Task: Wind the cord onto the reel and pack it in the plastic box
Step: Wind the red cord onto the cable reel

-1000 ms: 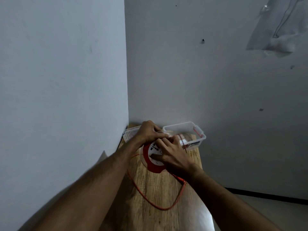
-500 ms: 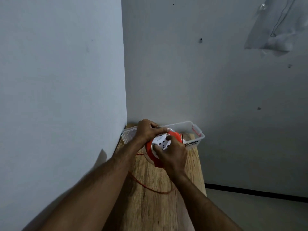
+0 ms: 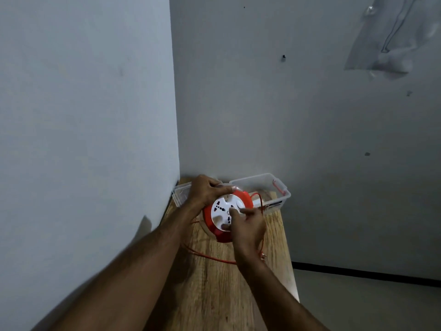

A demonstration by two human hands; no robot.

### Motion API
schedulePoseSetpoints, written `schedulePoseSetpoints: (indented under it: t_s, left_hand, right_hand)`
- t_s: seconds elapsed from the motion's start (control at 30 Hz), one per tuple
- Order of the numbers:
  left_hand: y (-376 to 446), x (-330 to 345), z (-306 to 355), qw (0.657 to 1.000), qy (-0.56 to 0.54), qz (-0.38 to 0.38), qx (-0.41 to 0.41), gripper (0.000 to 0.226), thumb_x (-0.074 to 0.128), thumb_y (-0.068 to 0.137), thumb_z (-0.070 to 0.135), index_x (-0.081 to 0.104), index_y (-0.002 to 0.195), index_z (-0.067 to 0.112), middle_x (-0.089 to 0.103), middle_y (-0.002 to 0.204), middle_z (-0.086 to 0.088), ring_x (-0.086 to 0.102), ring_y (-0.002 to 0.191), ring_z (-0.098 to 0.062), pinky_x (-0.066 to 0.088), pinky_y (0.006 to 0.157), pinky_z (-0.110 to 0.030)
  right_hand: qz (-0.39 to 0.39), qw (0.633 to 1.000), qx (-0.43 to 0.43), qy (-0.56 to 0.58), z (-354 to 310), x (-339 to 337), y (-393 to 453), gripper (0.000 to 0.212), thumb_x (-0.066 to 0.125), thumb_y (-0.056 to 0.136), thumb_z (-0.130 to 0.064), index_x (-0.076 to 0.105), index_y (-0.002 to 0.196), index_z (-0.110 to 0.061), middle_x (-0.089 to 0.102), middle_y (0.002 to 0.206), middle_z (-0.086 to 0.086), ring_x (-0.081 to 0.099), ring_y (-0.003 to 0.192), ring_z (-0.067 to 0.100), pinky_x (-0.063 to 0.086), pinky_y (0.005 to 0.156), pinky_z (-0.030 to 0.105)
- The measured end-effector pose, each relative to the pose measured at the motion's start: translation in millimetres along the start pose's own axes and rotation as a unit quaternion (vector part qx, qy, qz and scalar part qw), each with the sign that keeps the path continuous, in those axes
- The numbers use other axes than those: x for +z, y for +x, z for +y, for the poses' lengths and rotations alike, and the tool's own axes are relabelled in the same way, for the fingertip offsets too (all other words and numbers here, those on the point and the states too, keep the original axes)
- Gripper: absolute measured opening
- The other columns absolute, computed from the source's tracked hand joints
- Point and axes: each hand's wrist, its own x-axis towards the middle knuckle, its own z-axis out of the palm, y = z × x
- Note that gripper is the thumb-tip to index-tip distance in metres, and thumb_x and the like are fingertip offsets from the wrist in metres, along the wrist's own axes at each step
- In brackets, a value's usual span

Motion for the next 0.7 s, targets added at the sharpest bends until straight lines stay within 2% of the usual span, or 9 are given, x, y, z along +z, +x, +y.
schedulePoseSetpoints:
  t_s: [0.03,0.07,0.13,0.2,0.27,0.37,0.5,0.6,0.7]
  left_hand:
    - [-0.2,-3.0,0.9,1.000,0.005,-0.006,0.002,0.036,0.086,0.075,0.053,0.080,0.072,0.017,0.076,0.068,0.004,0.074,0.059,-0.014,0.055,0.051,-0.023]
    - [-0.8,-5.1,2.4,1.000,0.011,-0.013,0.006,0.040,0.085,0.076,0.053,0.081,0.075,0.014,0.076,0.068,0.003,0.074,0.060,-0.016,0.056,0.051,-0.025]
    - [-2.1,-7.3,4.9,1.000,0.018,-0.022,0.006,0.044,0.084,0.077,0.053,0.082,0.080,0.009,0.078,0.073,-0.003,0.075,0.063,-0.020,0.062,0.060,-0.031]
    - [-2.4,-6.6,5.4,1.000,0.008,-0.024,0.010,0.045,0.086,0.075,0.052,0.082,0.078,0.008,0.078,0.073,-0.008,0.074,0.063,-0.025,0.061,0.061,-0.032]
    - [-1.9,-5.3,4.3,0.999,-0.004,-0.031,0.017,0.044,0.088,0.072,0.050,0.082,0.075,0.007,0.077,0.069,-0.010,0.073,0.063,-0.028,0.059,0.060,-0.034]
    - [-0.2,-5.6,3.7,0.998,-0.023,-0.065,0.011,0.041,0.089,0.071,0.049,0.083,0.082,0.011,0.079,0.072,-0.006,0.078,0.068,-0.024,0.066,0.071,-0.044]
    - [-1.2,-5.4,5.9,0.997,-0.013,-0.073,0.014,0.039,0.089,0.071,0.048,0.084,0.085,0.012,0.079,0.074,-0.003,0.078,0.067,-0.019,0.065,0.073,-0.046]
    - [-2.4,-5.3,9.5,0.998,-0.007,-0.062,0.023,0.041,0.090,0.069,0.049,0.084,0.082,0.011,0.079,0.073,-0.004,0.077,0.066,-0.020,0.065,0.070,-0.048]
    - [-1.1,-6.2,11.7,0.998,0.014,-0.039,0.044,0.047,0.089,0.067,0.054,0.083,0.079,0.008,0.078,0.072,-0.010,0.076,0.069,-0.029,0.062,0.066,-0.050]
  right_hand:
    - [-0.011,0.983,-0.151,-0.102,2.7,-6.5,-0.5,0.020,0.074,0.089,-0.022,0.062,0.105,-0.019,0.072,0.100,0.003,0.074,0.084,0.019,0.057,0.065,0.017]
    - [-0.037,0.934,-0.300,-0.191,4.8,-13.5,1.5,0.021,0.071,0.090,-0.027,0.064,0.108,-0.017,0.072,0.099,0.001,0.073,0.085,0.016,0.055,0.068,0.013]
    - [-0.130,0.775,-0.511,-0.348,9.1,-22.3,14.1,0.032,0.072,0.085,-0.033,0.065,0.112,-0.017,0.070,0.111,0.005,0.069,0.101,0.021,0.058,0.085,0.032]
    - [-0.196,0.626,-0.594,-0.465,8.2,-27.8,28.2,0.046,0.084,0.074,-0.028,0.065,0.116,-0.021,0.062,0.126,0.008,0.057,0.121,0.027,0.050,0.097,0.053]
    - [-0.236,0.562,-0.595,-0.524,-2.4,-32.8,36.1,0.054,0.086,0.070,-0.022,0.065,0.119,-0.025,0.053,0.136,0.010,0.046,0.132,0.031,0.042,0.103,0.059]
    - [-0.256,0.529,-0.572,-0.572,-7.1,-36.0,43.7,0.062,0.084,0.075,-0.029,0.059,0.132,-0.032,0.042,0.146,0.012,0.037,0.139,0.033,0.036,0.107,0.059]
    - [-0.232,0.510,-0.598,-0.573,-7.4,-33.4,46.1,0.061,0.085,0.075,-0.039,0.060,0.130,-0.031,0.046,0.141,0.013,0.046,0.131,0.032,0.041,0.100,0.056]
    - [-0.208,0.517,-0.615,-0.558,-7.5,-30.6,47.4,0.059,0.084,0.073,-0.043,0.064,0.126,-0.028,0.050,0.135,0.015,0.050,0.123,0.033,0.044,0.093,0.054]
    - [-0.197,0.566,-0.580,-0.552,-7.9,-25.5,50.2,0.070,0.078,0.069,-0.058,0.062,0.129,-0.025,0.055,0.130,0.015,0.055,0.118,0.034,0.047,0.095,0.052]
